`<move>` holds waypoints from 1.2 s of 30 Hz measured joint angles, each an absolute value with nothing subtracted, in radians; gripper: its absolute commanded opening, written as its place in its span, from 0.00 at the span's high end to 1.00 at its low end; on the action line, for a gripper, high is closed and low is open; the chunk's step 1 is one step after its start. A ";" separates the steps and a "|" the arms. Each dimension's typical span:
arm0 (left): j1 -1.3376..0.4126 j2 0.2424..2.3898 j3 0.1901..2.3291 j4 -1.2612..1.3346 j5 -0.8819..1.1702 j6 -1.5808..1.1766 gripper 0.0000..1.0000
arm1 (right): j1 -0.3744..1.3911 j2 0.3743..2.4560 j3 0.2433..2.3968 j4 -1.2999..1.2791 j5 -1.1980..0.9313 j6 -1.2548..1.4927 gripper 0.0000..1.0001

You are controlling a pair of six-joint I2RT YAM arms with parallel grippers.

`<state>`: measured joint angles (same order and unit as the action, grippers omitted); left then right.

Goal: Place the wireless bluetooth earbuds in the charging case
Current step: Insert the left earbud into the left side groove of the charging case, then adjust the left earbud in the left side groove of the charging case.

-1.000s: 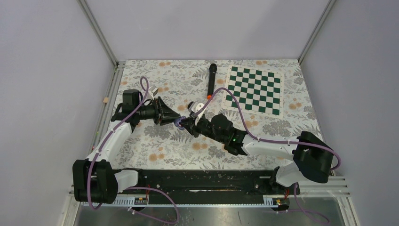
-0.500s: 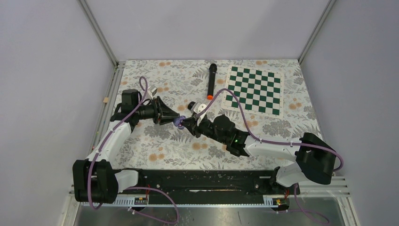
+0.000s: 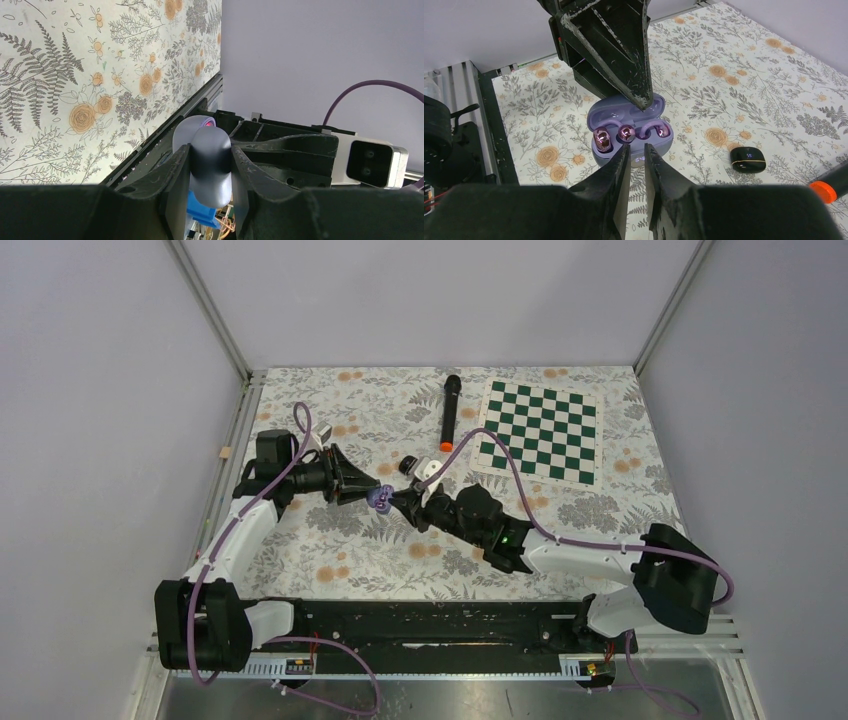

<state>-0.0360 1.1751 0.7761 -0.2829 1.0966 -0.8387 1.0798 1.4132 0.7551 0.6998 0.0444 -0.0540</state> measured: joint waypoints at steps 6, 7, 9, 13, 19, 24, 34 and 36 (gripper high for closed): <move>-0.036 1.175 0.776 -0.283 1.097 -0.839 1.00 | 1.080 1.360 0.756 0.660 0.015 -0.017 0.78; -0.036 1.175 0.776 -0.283 1.097 -0.839 1.00 | 1.080 1.351 0.759 0.651 0.007 -0.008 0.78; -0.036 1.175 0.776 -0.283 1.097 -0.839 1.00 | 1.080 1.336 0.775 0.627 -0.010 0.010 0.79; -0.036 1.175 0.776 -0.283 1.097 -0.839 1.00 | 1.080 1.330 0.838 0.564 -0.046 0.044 0.87; -0.036 1.175 0.776 -0.283 1.097 -0.839 1.00 | 1.085 1.370 0.957 0.460 -0.051 0.080 1.00; -0.036 1.174 0.776 -0.283 1.097 -0.839 1.00 | 1.089 1.404 0.981 0.385 -0.041 0.087 1.00; -0.036 1.174 0.776 -0.283 1.098 -0.839 1.00 | 1.105 1.434 0.987 0.322 -0.034 0.086 1.00; -0.036 1.174 0.776 -0.283 1.098 -0.839 1.00 | 1.106 1.436 0.990 0.321 -0.034 0.086 1.00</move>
